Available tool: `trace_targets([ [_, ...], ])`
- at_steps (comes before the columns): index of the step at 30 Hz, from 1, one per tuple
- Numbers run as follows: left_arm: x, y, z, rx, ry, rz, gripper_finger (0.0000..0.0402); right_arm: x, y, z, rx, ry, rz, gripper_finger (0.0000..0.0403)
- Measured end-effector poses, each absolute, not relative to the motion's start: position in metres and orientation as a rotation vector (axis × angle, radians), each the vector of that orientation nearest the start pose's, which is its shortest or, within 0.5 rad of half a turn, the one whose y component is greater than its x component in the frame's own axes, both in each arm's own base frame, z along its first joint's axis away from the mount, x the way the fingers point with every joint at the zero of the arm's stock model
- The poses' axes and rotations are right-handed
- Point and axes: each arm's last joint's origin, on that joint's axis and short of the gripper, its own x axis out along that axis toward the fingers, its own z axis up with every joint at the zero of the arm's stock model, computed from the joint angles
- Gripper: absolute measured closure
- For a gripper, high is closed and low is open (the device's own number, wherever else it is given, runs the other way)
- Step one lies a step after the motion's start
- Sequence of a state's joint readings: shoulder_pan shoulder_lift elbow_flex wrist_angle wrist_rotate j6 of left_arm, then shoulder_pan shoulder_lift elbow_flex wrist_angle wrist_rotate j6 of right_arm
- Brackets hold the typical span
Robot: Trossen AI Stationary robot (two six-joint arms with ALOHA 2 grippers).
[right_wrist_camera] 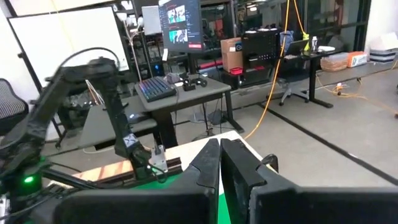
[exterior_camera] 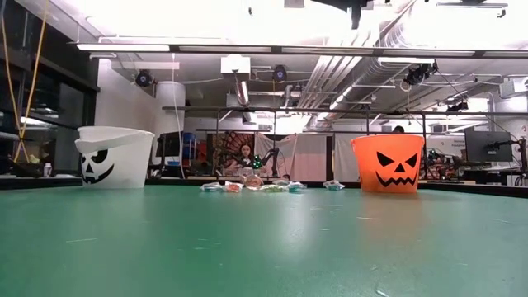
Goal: Sort candy by brand, put in halloween buckets
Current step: Put the brown chocolate bar into the orange bucket
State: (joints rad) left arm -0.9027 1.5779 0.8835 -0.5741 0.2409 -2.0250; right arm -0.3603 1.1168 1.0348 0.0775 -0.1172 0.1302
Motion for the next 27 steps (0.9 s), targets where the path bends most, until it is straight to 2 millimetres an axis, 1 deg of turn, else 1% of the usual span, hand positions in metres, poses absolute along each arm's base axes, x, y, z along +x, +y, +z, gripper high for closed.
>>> trace_targets([
  [4,0.175,-0.23,0.155,-1.12,1.601,0.632,0.0234,0.235,-0.085,0.38,0.097,-0.007,-0.245,0.0396],
  [13,0.179,-0.235,0.137,-1.086,1.584,0.687,0.0235,0.235,-0.085,0.379,0.088,0.001,-0.256,0.0396],
  [15,0.18,-0.235,0.136,-1.057,1.599,0.662,0.0245,0.235,-0.085,0.378,0.091,0.015,-0.257,0.0396],
  [17,0.181,-0.233,0.137,-1.02,1.607,0.617,0.0276,0.235,-0.085,0.377,0.093,0.025,-0.257,0.0396],
  [19,0.18,-0.228,0.143,-0.974,1.596,0.581,0.0329,0.235,-0.085,0.376,0.094,0.03,-0.258,0.0396],
  [20,0.179,-0.224,0.148,-0.948,1.573,0.571,0.036,0.235,-0.085,0.376,0.094,0.03,-0.258,0.0396],
  [21,0.177,-0.218,0.156,-0.926,1.559,0.572,0.0379,0.235,-0.085,0.376,0.094,0.03,-0.258,0.0396],
  [22,0.174,-0.211,0.164,-0.912,1.54,0.589,0.0385,0.235,-0.085,0.376,0.094,0.029,-0.258,0.0396],
  [24,0.167,-0.194,0.183,-0.863,1.519,0.624,0.0382,0.235,-0.085,0.377,0.094,0.027,-0.258,0.0396],
  [27,0.156,-0.16,0.217,-0.827,1.441,0.635,0.0392,0.235,-0.086,0.379,0.088,0.002,-0.26,0.0396],
])
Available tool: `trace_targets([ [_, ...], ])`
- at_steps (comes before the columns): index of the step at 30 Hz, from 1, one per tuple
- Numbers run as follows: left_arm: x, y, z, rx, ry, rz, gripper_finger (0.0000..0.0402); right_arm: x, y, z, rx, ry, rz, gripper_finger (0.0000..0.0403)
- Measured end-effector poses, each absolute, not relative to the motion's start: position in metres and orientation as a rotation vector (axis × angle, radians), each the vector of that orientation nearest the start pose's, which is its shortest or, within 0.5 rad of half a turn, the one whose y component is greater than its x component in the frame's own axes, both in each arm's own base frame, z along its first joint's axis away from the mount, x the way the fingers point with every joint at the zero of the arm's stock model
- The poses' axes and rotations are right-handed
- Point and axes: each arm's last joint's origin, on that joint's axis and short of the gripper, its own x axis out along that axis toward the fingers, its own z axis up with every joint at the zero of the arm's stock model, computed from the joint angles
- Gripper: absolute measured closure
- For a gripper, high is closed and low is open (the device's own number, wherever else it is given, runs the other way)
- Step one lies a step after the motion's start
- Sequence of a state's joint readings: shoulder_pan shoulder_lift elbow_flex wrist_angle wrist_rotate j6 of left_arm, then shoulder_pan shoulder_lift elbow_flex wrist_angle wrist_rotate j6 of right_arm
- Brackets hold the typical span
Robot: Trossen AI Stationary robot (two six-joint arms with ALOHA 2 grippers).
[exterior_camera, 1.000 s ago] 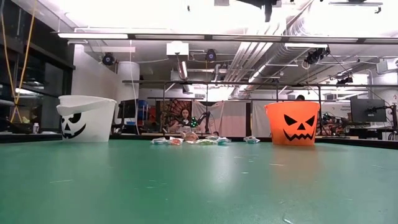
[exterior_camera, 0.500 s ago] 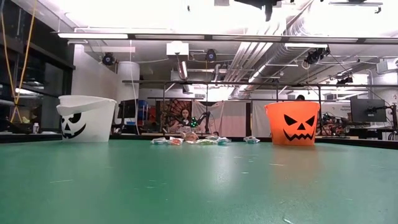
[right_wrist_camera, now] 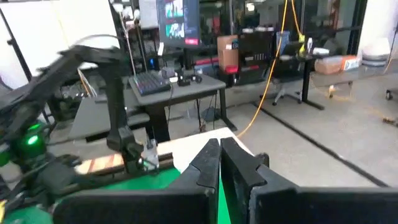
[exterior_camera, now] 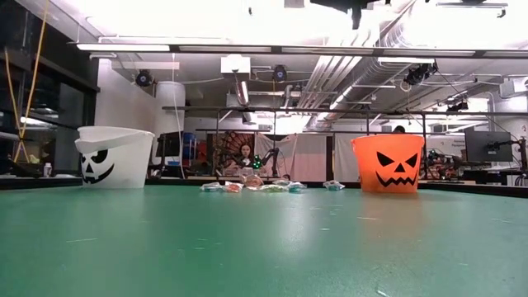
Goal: Sort candy by brand, put in halloween buckets
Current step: Put the brown chocolate bar into the orange bucket
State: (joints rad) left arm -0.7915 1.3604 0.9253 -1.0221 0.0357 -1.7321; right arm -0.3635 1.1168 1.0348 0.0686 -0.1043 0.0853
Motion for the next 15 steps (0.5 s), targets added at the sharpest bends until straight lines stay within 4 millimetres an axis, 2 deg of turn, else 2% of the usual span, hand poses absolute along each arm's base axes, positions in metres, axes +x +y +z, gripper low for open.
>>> trace_targets([
  [4,0.147,-0.101,0.255,-0.795,1.192,0.677,0.0397,0.234,-0.087,0.387,0.094,-0.077,-0.259,0.0396],
  [8,0.151,-0.046,0.278,-0.737,0.92,0.729,0.04,0.233,-0.086,0.396,0.098,-0.175,-0.251,0.0396],
  [11,0.167,-0.011,0.287,-0.651,0.799,0.711,0.04,0.232,-0.086,0.401,0.109,-0.227,-0.245,0.0396],
  [15,0.211,0.029,0.29,-0.512,0.659,0.591,0.0401,0.231,-0.086,0.407,0.118,-0.299,-0.252,0.0396],
])
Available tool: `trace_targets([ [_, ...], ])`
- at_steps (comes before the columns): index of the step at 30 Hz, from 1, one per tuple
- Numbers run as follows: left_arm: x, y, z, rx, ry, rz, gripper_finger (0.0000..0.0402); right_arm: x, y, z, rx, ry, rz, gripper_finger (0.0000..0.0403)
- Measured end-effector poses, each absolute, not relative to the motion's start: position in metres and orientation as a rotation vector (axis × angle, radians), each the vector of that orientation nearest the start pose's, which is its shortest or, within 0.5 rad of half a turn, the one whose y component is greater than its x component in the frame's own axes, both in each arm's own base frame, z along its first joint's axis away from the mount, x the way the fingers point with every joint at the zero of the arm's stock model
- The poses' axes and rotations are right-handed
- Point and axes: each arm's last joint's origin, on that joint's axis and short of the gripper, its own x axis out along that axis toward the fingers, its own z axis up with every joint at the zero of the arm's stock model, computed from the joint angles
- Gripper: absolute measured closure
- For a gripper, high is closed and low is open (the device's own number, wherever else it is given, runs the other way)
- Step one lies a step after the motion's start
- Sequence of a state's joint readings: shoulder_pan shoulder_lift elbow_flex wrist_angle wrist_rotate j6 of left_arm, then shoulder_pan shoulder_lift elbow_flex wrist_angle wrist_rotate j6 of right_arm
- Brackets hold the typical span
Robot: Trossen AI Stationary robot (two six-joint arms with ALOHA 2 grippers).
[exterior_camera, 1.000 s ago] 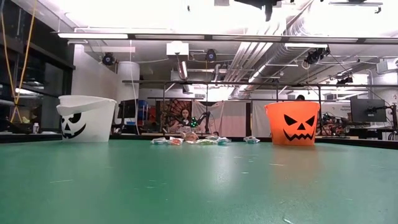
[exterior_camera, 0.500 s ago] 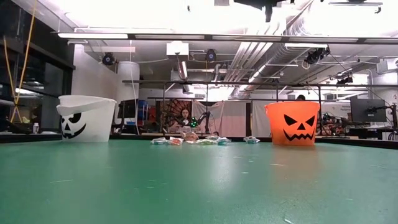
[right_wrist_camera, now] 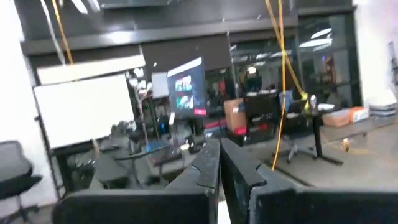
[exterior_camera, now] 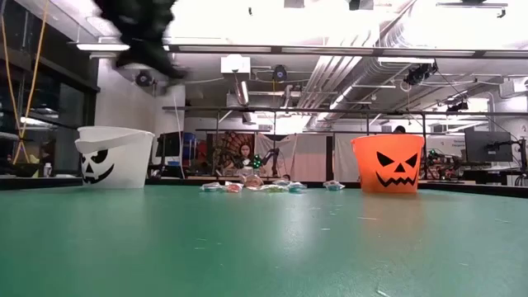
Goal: Sort candy by brand, put in halloween buckets
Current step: Put the brown chocolate bar into the orange bucket, then put the blue gummy into the pink bucket
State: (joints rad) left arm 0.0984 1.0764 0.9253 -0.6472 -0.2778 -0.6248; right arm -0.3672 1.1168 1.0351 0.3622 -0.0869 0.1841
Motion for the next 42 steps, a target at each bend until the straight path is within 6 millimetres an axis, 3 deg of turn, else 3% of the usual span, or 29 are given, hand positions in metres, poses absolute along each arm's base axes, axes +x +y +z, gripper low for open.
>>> trace_targets([
  [7,0.298,0.091,0.269,-0.385,0.351,0.381,0.0401,0.228,-0.088,0.414,0.141,-0.388,-0.354,0.0396],
  [11,0.347,0.119,0.26,-0.34,0.278,0.299,0.0402,0.227,-0.09,0.413,0.197,-0.394,-0.395,0.0396],
  [18,0.43,0.151,0.238,-0.221,0.294,0.218,0.0401,0.228,-0.09,0.41,0.236,-0.378,-0.398,0.0396],
  [23,0.476,0.168,0.231,-0.192,0.244,0.215,0.0394,0.228,-0.09,0.41,0.237,-0.372,-0.399,0.0396],
  [32,0.523,0.185,0.226,-0.192,0.101,0.212,0.0373,0.228,-0.09,0.41,0.237,-0.37,-0.399,0.0396],
  [37,0.531,0.187,0.214,-0.198,0.123,0.214,0.033,0.228,-0.09,0.41,0.238,-0.37,-0.402,0.0396],
  [42,0.528,0.191,0.221,-0.195,0.109,0.221,0.0266,0.228,-0.092,0.41,0.244,-0.378,-0.455,0.0391],
])
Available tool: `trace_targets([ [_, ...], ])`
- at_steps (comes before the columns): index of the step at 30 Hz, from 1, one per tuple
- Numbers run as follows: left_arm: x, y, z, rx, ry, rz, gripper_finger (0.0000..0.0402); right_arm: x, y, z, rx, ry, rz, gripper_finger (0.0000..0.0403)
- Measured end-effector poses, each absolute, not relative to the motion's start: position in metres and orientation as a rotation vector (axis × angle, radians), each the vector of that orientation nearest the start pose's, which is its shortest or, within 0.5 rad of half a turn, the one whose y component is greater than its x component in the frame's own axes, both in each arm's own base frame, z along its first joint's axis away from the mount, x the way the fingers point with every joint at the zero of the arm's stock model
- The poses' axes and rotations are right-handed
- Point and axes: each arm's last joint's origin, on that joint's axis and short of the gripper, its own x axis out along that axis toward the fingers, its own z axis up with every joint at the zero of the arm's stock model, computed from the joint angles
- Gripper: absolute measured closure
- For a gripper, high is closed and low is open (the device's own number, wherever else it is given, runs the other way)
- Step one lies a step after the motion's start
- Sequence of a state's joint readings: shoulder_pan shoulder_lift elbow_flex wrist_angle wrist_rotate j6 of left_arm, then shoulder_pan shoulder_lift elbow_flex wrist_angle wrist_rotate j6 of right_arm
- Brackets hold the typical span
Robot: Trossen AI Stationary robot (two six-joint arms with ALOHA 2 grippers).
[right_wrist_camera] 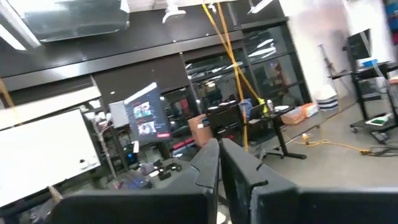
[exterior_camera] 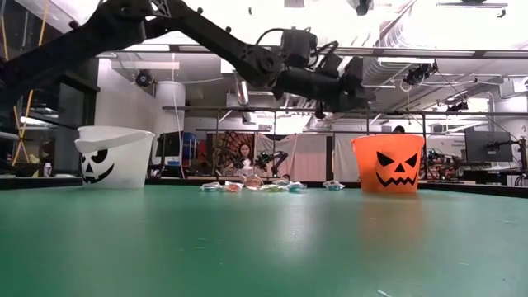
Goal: Sort candy by brand, put in halloween buckets
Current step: Put the blue gummy into the pink bucket
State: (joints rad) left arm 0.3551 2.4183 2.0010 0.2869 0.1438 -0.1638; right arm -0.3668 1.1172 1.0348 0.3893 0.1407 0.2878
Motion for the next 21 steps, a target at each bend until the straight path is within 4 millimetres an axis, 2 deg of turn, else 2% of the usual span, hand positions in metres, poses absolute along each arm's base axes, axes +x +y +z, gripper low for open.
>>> trace_targets([
  [4,0.514,0.202,0.239,-0.226,0.179,0.25,0.0223,0.226,-0.096,0.409,0.244,-0.373,-0.49,0.0367],
  [8,0.48,0.218,0.266,-0.227,0.38,0.252,0.0206,0.222,-0.105,0.406,0.263,-0.357,-0.53,0.0318],
  [13,0.423,0.239,0.286,-0.279,0.586,0.281,0.0204,0.218,-0.117,0.398,0.275,-0.269,-0.59,0.0235],
  [16,0.385,0.248,0.294,-0.334,0.604,0.331,0.0204,0.215,-0.123,0.391,0.306,-0.21,-0.609,0.0185],
  [18,0.358,0.245,0.304,-0.361,0.567,0.368,0.0204,0.215,-0.127,0.381,0.344,-0.116,-0.622,0.016],
  [21,0.321,0.227,0.319,-0.38,0.475,0.39,0.0204,0.22,-0.134,0.355,0.458,0.08,-0.638,0.0142],
])
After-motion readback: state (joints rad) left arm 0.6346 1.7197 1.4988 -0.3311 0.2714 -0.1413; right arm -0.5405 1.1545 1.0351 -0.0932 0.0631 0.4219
